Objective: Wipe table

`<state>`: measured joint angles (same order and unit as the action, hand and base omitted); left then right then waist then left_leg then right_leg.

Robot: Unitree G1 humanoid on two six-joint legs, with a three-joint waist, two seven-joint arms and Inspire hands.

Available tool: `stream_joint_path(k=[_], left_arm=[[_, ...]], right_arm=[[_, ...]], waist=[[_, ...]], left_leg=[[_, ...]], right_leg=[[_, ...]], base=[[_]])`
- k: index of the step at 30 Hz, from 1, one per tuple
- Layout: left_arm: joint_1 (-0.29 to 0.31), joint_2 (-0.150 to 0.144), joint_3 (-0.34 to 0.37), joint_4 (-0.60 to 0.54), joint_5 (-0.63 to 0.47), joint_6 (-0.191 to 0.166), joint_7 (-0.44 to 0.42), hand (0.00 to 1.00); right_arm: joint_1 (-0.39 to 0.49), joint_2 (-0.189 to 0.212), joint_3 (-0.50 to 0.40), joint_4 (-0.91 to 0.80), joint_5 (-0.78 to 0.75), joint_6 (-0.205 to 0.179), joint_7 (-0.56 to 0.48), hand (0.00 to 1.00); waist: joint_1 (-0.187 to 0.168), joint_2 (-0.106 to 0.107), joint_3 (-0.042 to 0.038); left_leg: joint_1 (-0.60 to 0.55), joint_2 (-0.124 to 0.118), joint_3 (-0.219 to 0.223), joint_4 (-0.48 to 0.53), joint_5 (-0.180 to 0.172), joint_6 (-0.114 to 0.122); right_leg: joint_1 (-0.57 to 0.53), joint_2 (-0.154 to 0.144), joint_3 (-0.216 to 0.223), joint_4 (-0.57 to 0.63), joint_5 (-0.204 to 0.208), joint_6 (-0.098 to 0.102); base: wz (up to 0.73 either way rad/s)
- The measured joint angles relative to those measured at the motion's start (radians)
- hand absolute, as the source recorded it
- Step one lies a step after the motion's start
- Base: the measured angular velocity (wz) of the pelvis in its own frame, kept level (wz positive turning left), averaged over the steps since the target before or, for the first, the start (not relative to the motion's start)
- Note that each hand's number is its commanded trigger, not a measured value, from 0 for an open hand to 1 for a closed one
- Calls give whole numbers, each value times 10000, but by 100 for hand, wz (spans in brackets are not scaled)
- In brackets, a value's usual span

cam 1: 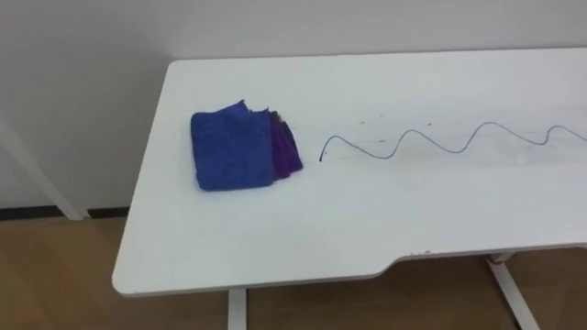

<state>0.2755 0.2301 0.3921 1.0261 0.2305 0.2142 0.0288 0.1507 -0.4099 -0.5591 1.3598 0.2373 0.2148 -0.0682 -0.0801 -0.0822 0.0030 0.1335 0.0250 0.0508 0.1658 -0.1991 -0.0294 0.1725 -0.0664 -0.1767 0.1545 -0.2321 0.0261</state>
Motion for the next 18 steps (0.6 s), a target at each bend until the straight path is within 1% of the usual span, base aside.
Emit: stream_joint_path(k=[1,2,3,4,5,7,8,9,11,12,13,14,15,17,18], left_arm=[[-47,52,40,-116,19,-5,-3,0],[-84,67,52,-162,12,-15,0,0],[-100,102,1,-165,-2,-22,0,0],[-261,140,-90,-164,-4,-22,-10,0],[-301,157,-109,-162,-17,-16,-10,0],[-393,189,-182,-186,-22,-40,-10,0],[-415,191,-265,-234,-19,-48,-9,0],[-453,184,-395,-258,-14,-126,-12,0],[-455,169,-535,-258,-25,-150,-26,0],[-430,179,-633,-260,-23,-153,-23,0],[-432,177,-805,-255,-39,-153,-17,0],[-416,164,-867,-251,-40,-153,-19,0],[-371,94,-919,-257,-83,-169,-18,0],[-399,-44,-1057,-522,-318,-266,-20,0],[-393,-65,-1083,-579,-405,-293,-19,0]], right_arm=[[-201,-311,-78,-9,78,1,-146,0],[-334,-462,-71,-8,107,1,-241,0],[-666,-732,-36,-53,134,4,-460,0],[-1030,-921,7,-241,184,4,-684,0],[-1187,-978,11,-423,166,2,-783,0],[-1857,-1144,92,-1044,-22,-71,-1111,0],[-1952,-1143,151,-1324,-103,-74,-1196,0],[-2184,-1136,272,-1930,-318,-81,-1337,0],[-2350,-1121,336,-3145,-501,-44,-1542,0],[-2376,-1112,549,-4136,-721,-37,-1739,0],[-2502,-1112,945,-5048,-1225,-41,-1978,0],[-2557,-1109,1124,-5490,-1496,-41,-2052,0],[-2568,-1098,1382,-6498,-1972,-43,-2134,0],[-2567,-910,1711,-8537,-3011,-102,-2317,0],[-2566,-889,1866,-8919,-3185,-161,-2396,0]], waist=[[-5,-55,17],[-6,-94,12],[3,-175,3],[-3,-221,17],[-6,-250,12],[-5,-322,3],[8,-340,-14],[30,-279,-40],[52,-260,-27],[92,-164,-57],[171,-87,-74],[226,-53,-91],[317,16,-113],[367,80,-119],[414,97,-116]], left_leg=[[-26,-2,4,2,0,0],[-37,-1,3,2,0,0],[-50,3,31,3,0,1],[-67,7,40,8,0,1],[-70,7,46,11,0,1],[-117,1,54,20,0,1],[-162,1,56,21,0,1],[-199,2,64,19,1,2],[-214,-1,65,17,1,3],[-223,-1,73,22,0,3],[-221,28,251,23,1,3],[-221,39,343,24,1,3],[-212,44,348,19,1,3],[-192,43,349,15,1,4],[-189,45,347,14,2,3]], right_leg=[[-20,1,-1,5,3,4],[-45,2,5,9,4,5],[-131,5,32,49,11,5],[-166,10,79,69,28,-1],[-169,10,82,121,36,-2],[-230,6,66,154,36,-1],[-284,6,60,174,37,-1],[-335,8,69,190,42,0],[-372,4,84,214,50,6],[-399,-2,82,242,50,6],[-507,-1,133,355,50,6],[-542,4,168,366,51,5],[-563,9,241,361,54,0],[-525,5,181,358,54,0],[-513,5,154,351,54,0]], base=[[-11],[-7],[-7],[-6],[-5],[0],[0],[0],[-4],[-13],[-19],[-25],[-15],[2],[10]])
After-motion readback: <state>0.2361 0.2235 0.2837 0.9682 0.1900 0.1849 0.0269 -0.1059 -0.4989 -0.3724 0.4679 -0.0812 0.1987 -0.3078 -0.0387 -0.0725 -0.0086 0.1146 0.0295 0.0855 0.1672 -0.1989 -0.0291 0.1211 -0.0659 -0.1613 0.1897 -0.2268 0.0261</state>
